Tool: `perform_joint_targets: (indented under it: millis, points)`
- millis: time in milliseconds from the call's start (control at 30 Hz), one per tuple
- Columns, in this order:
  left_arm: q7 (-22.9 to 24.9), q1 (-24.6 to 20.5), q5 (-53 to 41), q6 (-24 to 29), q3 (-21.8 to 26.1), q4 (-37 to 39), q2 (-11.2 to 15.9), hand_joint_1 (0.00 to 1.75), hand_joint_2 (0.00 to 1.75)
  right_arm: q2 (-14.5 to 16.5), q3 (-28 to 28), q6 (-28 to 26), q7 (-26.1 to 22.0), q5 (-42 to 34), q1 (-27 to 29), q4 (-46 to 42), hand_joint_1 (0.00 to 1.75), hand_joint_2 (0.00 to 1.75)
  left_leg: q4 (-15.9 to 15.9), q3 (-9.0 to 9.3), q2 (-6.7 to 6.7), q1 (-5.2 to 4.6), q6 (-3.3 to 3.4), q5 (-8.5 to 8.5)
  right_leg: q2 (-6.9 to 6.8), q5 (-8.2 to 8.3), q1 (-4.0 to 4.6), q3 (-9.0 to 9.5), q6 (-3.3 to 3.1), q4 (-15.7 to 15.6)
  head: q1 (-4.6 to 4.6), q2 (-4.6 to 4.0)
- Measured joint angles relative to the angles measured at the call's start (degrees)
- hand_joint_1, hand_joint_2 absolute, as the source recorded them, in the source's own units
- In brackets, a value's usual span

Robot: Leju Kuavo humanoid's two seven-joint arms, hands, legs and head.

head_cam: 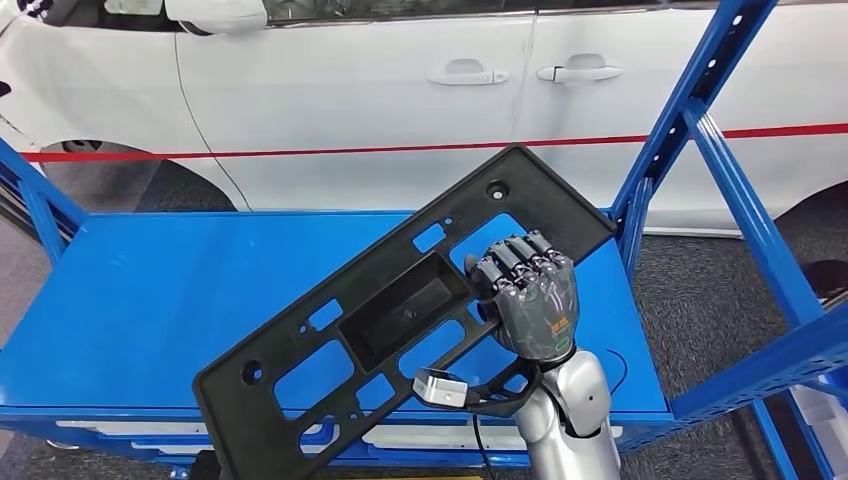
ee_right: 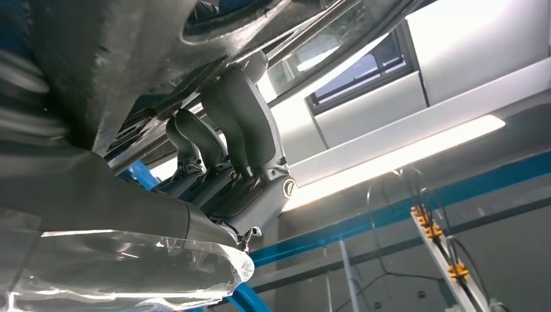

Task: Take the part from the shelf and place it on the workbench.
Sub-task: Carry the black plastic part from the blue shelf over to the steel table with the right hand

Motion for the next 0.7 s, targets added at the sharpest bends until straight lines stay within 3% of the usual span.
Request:
perform_joint_targets:
  millis: [67,100,133,233,300,433,467,567,600,633,700]
  points:
    - [0.0,0.1,0.5,-0.3,0.0,0.0,0.0,0.0,1.75,0.0,0.0,0.0,0.0,0.0,0.0,0.1,1.75,1.75,6.8,-3.24,0.0,0.02,-0.23,-2.66,-0.02,-0.03,0.07,-0.06,-0.12,0.0,0.0,0.0]
    - [0.0,0.1,0.9,-0.7,0.0,0.0,0.0,0.0,1.75,0.0,0.0,0.0,0.0,0.1,0.0,0.1,1.75,1.75,8.2,-3.97,0.0,0.02,-0.25,-2.67,-0.01,-0.04,0.09,-0.07,-0.14,0.1,0.0,0.0]
    - [0.0,0.1,1.2,-1.0,0.0,0.0,0.0,0.0,1.75,0.0,0.0,0.0,0.0,0.1,0.0,0.1,1.75,1.75,7.4,-3.66,0.0,0.02,-0.19,-1.55,0.0,-0.06,0.1,-0.05,-0.13,0.1,0.0,0.0]
    - [-0.1,0.0,1.5,-1.4,0.0,0.0,0.0,0.0,1.75,0.0,0.0,0.0,0.1,0.1,0.0,0.1,1.75,1.75,-3.4,1.28,-0.01,-0.12,0.41,3.79,0.06,-0.16,0.2,0.04,0.15,0.2,0.01,0.0]
    - [-0.1,0.0,1.7,-1.4,0.0,0.0,0.0,0.0,1.75,0.0,0.0,0.0,0.2,0.2,0.0,0.1,1.75,1.75,-7.4,3.03,-0.06,-0.43,0.95,4.69,0.07,-0.1,0.31,-0.06,0.68,0.2,0.02,0.0]
    - [0.1,0.1,1.8,-1.4,0.0,0.0,0.0,0.0,1.75,0.0,0.0,0.0,0.5,0.4,0.0,0.1,1.75,1.75,-8.4,3.39,-0.09,-0.22,2.22,5.23,0.06,-0.72,0.38,-0.33,1.86,0.9,0.04,0.0]
    - [0.1,0.0,1.9,-1.4,0.0,0.0,0.0,0.0,1.75,0.0,0.0,0.0,0.6,0.3,0.0,0.0,1.75,1.75,-8.7,3.53,-0.04,-0.06,2.59,5.42,0.06,-1.91,0.39,-1.14,2.08,2.7,0.04,0.0]
    - [0.4,0.0,2.0,-1.2,0.1,0.0,0.0,0.0,1.75,-0.1,0.0,0.0,0.7,-0.1,0.1,0.0,1.75,1.75,-8.8,3.49,0.07,-0.08,3.01,5.49,0.03,-7.02,0.3,-6.46,2.4,13.4,0.03,0.0]
    - [0.5,0.1,2.0,-1.2,0.2,0.0,0.0,0.0,1.75,-0.1,0.0,0.0,0.7,-0.2,0.1,0.0,1.75,1.75,-8.7,3.46,0.08,-0.11,3.03,5.46,0.02,-7.54,0.27,-7.7,2.47,15.8,0.04,0.0]
    - [0.5,0.1,2.1,-1.2,0.2,0.0,0.0,0.0,1.75,-0.1,0.0,0.0,0.7,-0.3,0.2,0.0,1.75,1.75,-8.6,3.45,0.08,-0.13,3.02,5.41,0.02,-6.92,0.23,-7.89,2.49,16.1,0.04,0.0]
    - [0.5,0.1,2.1,-1.2,0.2,0.0,0.0,0.0,1.75,-0.1,0.0,0.0,0.7,-0.3,0.2,0.0,1.75,1.75,-8.3,3.51,-0.03,-0.12,2.84,5.18,0.0,-3.18,0.11,-5.01,2.33,10.4,0.05,0.0]
